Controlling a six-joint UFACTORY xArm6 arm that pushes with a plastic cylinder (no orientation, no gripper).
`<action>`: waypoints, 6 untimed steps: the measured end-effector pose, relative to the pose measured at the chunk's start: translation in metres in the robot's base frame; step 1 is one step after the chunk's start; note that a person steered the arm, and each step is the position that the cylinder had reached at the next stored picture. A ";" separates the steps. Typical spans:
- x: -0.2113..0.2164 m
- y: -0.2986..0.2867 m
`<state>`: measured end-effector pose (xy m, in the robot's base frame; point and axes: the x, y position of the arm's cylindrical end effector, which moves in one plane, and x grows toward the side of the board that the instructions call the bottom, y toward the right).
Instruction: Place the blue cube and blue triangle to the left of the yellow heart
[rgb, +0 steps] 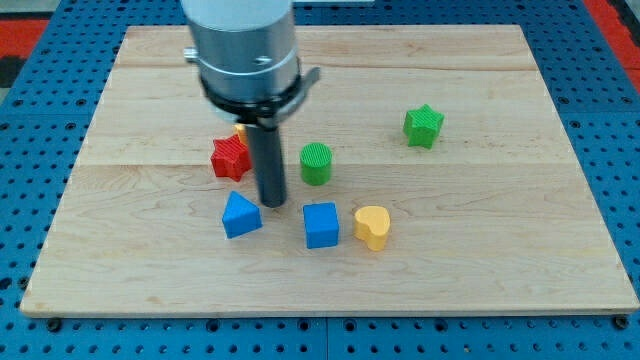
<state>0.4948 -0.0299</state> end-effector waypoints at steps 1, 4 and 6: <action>0.011 0.014; -0.001 -0.097; 0.007 -0.022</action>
